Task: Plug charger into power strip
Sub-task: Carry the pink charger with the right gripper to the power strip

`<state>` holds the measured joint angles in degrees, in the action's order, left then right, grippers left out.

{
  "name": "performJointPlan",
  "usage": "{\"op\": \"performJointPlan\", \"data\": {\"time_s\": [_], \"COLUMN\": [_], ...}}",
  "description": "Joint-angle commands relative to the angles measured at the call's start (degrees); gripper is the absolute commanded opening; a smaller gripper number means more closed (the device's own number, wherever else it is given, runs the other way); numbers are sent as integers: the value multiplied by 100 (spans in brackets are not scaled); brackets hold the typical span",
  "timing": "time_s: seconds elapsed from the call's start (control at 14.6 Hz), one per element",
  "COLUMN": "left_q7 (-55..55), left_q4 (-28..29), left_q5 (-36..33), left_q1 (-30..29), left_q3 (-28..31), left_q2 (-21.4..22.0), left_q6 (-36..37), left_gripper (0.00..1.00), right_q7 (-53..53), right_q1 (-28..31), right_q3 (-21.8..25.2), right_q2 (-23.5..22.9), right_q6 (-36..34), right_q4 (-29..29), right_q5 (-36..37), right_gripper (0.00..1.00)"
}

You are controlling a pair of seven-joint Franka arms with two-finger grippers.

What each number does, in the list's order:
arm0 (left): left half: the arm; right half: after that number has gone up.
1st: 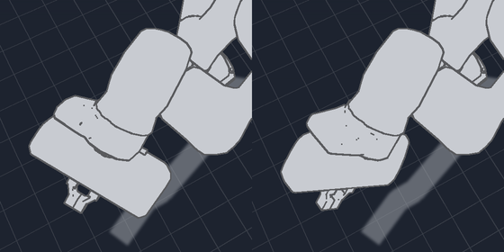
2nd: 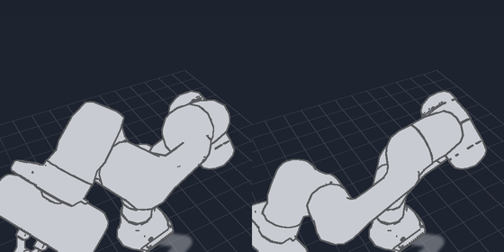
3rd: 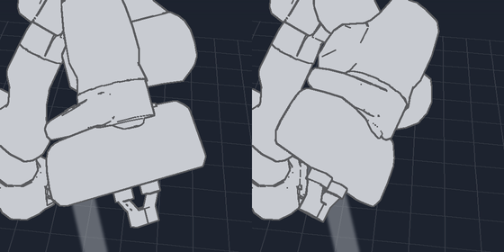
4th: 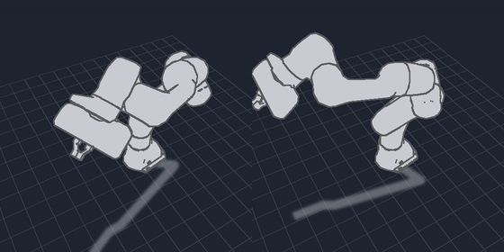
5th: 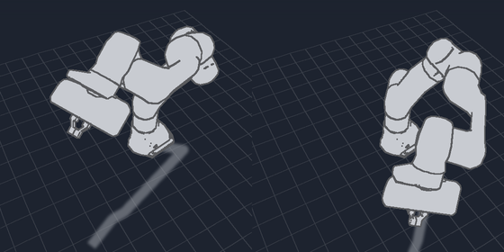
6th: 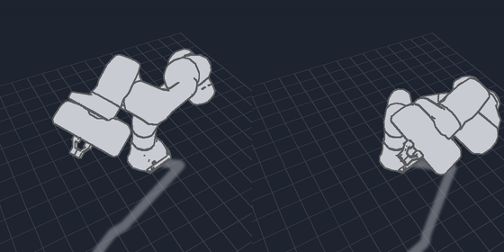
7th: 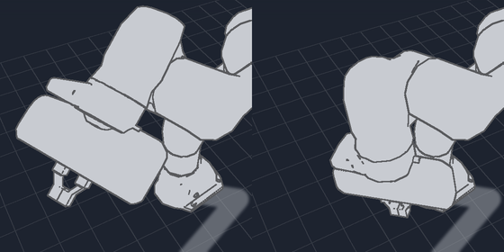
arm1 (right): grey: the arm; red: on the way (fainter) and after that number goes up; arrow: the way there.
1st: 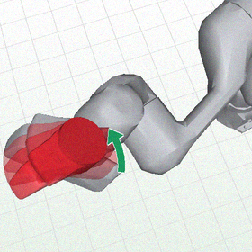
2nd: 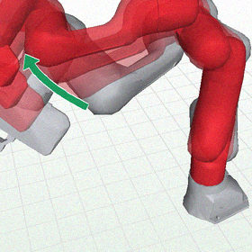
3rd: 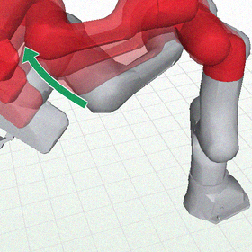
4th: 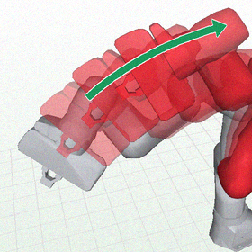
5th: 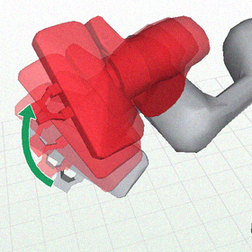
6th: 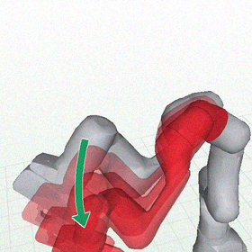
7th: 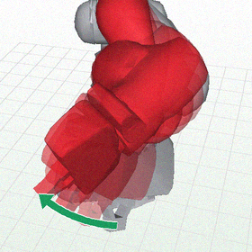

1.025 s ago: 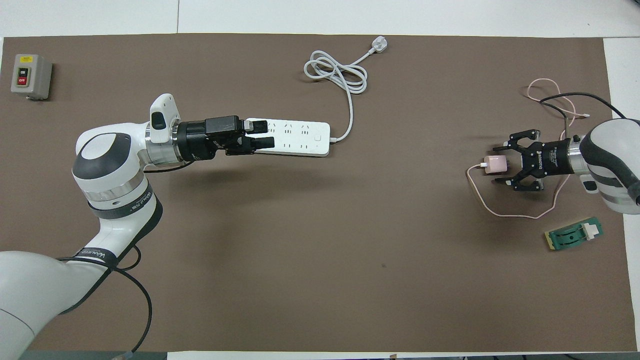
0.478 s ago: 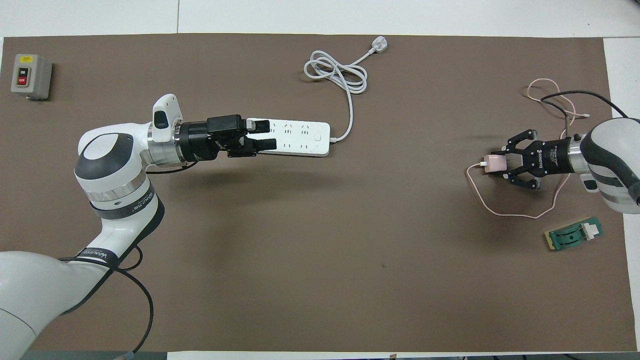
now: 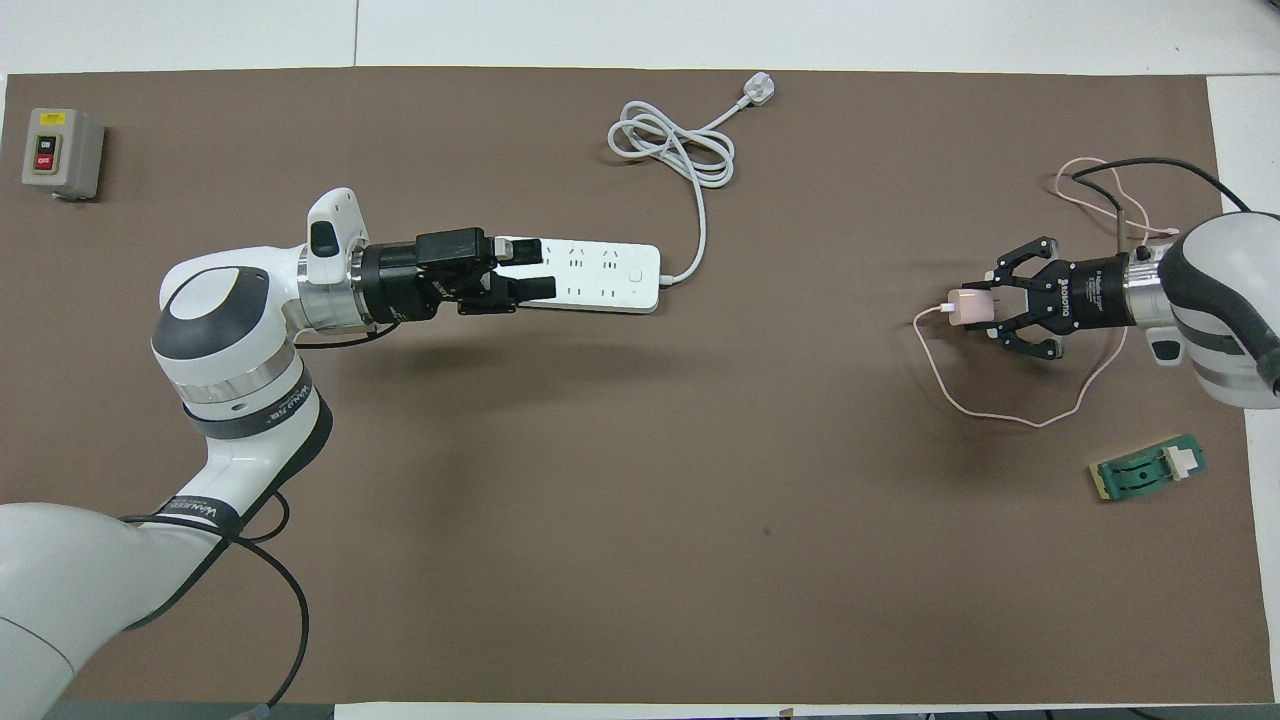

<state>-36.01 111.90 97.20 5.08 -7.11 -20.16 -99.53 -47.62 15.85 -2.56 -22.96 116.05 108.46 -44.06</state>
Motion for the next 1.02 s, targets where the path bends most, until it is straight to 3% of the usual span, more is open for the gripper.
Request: {"op": "performJointPlan", "data": {"time_s": [0.0, 0.14, 0.2, 0.34, 0.61, 0.96], "left_q7": [50, 50, 41, -3, -21, -91], "left_q4": [95, 95, 95, 95, 113, 104], "left_q5": [308, 361, 370, 379, 449, 449], "left_q1": [107, 151, 151, 151, 151, 151], "left_q3": [35, 35, 35, 35, 43, 43], "left_q2": [109, 109, 109, 109, 109, 109], "left_q6": [13, 4, -5, -5, 13, 13], "left_gripper": [100, 100, 100, 100, 100, 100], "right_q7": [-527, -1001, -1300, -1600, -2470, -3418], "right_q1": [-213, -581, -801, -1249, -2146, -3095], "right_q3": [-52, -52, -52, -52, -52, -52], "right_q2": [11, 151, 178, 274, 564, 591], "right_q6": [-153, -118, -56, 84, 769, 1542], "right_q4": [-228, -237, -246, -255, -246, -246], "right_q5": [-295, -497, -629, -1041, -1096, -1105], "right_gripper": [18, 16, 7, 0, 0, 0]}}
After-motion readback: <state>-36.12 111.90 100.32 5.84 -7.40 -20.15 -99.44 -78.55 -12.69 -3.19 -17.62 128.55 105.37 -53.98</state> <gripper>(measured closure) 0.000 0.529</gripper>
